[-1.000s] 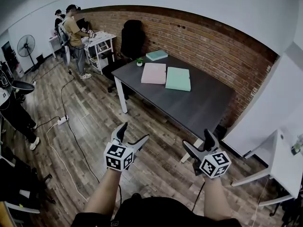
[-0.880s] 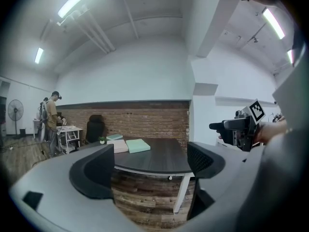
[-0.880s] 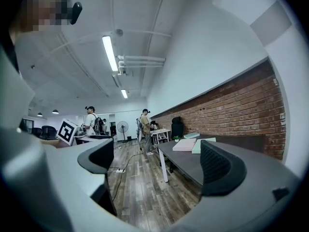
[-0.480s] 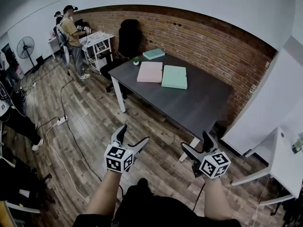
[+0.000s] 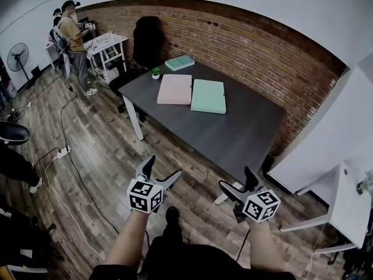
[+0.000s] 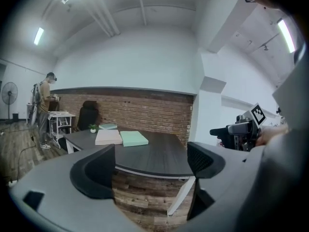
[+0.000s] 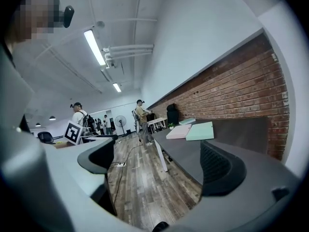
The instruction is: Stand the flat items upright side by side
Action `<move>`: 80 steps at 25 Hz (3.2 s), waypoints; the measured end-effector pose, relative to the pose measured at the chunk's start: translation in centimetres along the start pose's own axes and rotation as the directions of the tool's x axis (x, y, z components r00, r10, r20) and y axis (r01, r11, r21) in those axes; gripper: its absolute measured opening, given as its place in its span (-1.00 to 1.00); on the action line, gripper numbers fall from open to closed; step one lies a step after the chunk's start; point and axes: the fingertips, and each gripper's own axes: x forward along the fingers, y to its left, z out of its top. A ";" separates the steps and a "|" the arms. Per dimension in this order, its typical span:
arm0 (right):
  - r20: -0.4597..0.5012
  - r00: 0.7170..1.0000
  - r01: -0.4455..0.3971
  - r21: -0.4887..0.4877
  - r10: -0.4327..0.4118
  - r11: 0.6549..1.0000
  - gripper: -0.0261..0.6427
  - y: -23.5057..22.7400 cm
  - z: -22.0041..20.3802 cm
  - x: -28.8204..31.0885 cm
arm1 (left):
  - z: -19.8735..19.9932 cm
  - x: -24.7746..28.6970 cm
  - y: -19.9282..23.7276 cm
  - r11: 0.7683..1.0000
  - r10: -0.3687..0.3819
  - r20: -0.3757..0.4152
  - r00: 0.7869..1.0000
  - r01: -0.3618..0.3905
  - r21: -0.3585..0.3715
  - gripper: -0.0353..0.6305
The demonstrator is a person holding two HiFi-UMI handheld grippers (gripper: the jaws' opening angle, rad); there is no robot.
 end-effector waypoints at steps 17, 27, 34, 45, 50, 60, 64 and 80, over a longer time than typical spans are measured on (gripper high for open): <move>-0.091 0.996 0.005 0.040 -0.002 0.999 0.71 -6.3 5.4 24.6 | 4.6 17.0 17.5 0.997 -0.069 -0.053 0.996 0.067 -0.046 0.52; -0.090 0.996 0.020 0.048 -0.016 0.999 0.71 -10.6 7.1 29.7 | 6.2 22.5 19.5 0.994 -0.102 -0.069 0.992 0.100 -0.033 0.52; -0.059 0.997 0.054 0.083 -0.049 0.995 0.71 -18.3 9.9 33.0 | 7.8 30.7 20.7 0.991 -0.125 -0.106 0.986 0.120 -0.052 0.52; -0.094 0.993 0.085 0.199 -0.067 0.976 0.71 -28.4 9.3 37.5 | 7.6 41.1 20.4 0.987 -0.161 -0.201 0.966 0.151 -0.063 0.52; -0.151 0.984 0.122 0.211 -0.091 0.970 0.71 -31.4 8.4 39.4 | 6.1 45.6 21.1 0.976 -0.207 -0.241 0.948 0.183 -0.116 0.52; -0.303 0.937 0.263 0.280 -0.175 0.923 0.70 -38.0 3.6 43.4 | -1.1 53.3 21.1 0.934 -0.354 -0.401 0.845 0.297 -0.199 0.52; -0.373 0.905 0.321 0.280 -0.206 0.904 0.66 -40.0 0.8 44.2 | -3.6 55.0 20.7 0.921 -0.388 -0.475 0.790 0.315 -0.227 0.52; -0.536 0.823 0.385 0.285 -0.187 0.878 0.33 -41.0 -6.1 43.4 | -7.7 57.4 20.8 0.952 -0.297 -0.673 0.677 0.263 -0.155 0.52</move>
